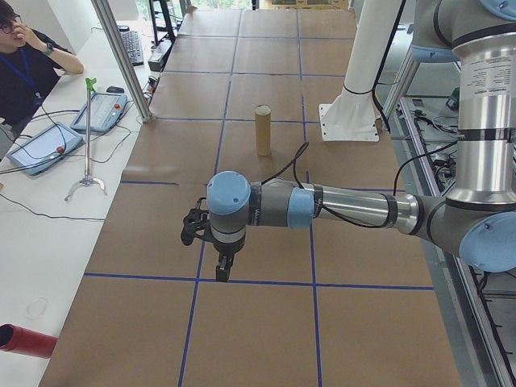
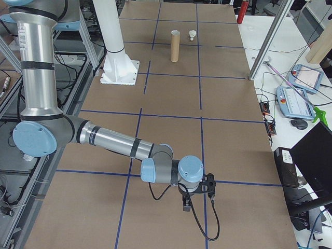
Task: Collect badminton balls into bucket
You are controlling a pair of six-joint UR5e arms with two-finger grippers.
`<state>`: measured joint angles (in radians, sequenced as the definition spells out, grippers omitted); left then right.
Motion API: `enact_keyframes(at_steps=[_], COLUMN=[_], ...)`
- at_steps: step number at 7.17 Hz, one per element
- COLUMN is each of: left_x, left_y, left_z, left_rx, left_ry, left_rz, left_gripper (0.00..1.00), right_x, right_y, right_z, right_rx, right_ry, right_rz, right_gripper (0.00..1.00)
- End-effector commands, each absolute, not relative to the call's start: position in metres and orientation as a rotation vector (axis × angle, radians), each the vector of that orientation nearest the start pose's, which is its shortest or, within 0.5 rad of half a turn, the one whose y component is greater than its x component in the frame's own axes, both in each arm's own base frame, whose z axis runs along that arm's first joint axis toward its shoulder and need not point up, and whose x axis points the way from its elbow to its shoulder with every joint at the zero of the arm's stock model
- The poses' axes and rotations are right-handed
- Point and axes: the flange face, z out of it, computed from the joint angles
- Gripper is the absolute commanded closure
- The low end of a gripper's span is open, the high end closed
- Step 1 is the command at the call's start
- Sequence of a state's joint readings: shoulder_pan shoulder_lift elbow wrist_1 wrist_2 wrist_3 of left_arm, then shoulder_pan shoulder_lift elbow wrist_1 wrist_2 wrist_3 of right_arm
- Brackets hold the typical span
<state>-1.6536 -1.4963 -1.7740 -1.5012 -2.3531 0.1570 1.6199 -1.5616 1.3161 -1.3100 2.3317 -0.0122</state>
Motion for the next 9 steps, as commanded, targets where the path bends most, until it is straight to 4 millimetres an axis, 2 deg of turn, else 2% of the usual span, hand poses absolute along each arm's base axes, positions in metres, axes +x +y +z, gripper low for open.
enact_keyframes(at_steps=[1, 2, 3, 4, 5, 7, 8, 9], left_x=[-0.101, -0.101, -0.102, -0.104, -0.107, -0.106, -0.106, -0.098], left_y=[-0.456, -0.458, -0.475, -0.507, -0.535, -0.541, -0.540, -0.540], left_z=[0.596, 0.595, 0.581, 0.559, 0.547, 0.551, 0.553, 0.565], left_rx=[0.162, 0.164, 0.191, 0.247, 0.297, 0.327, 0.396, 0.421], left_ry=[0.768, 0.767, 0.756, 0.748, 0.736, 0.743, 0.748, 0.759], left_rz=[0.099, 0.102, 0.109, 0.130, 0.144, 0.130, 0.093, 0.071], left_gripper=[0.00, 0.00, 0.00, 0.00, 0.00, 0.00, 0.00, 0.00], right_x=[0.088, 0.088, 0.088, 0.088, 0.088, 0.088, 0.088, 0.088], right_y=[-0.481, -0.481, -0.481, -0.481, -0.481, -0.481, -0.481, -0.481], right_z=[0.753, 0.753, 0.753, 0.753, 0.753, 0.753, 0.753, 0.753], right_rx=[0.037, 0.038, 0.037, 0.037, 0.038, 0.037, 0.037, 0.038], right_ry=[-0.760, -0.760, -0.760, -0.760, -0.760, -0.760, -0.760, -0.760], right_rz=[0.031, 0.029, 0.031, 0.031, 0.029, 0.031, 0.031, 0.029], right_gripper=[0.00, 0.00, 0.00, 0.00, 0.00, 0.00, 0.00, 0.00])
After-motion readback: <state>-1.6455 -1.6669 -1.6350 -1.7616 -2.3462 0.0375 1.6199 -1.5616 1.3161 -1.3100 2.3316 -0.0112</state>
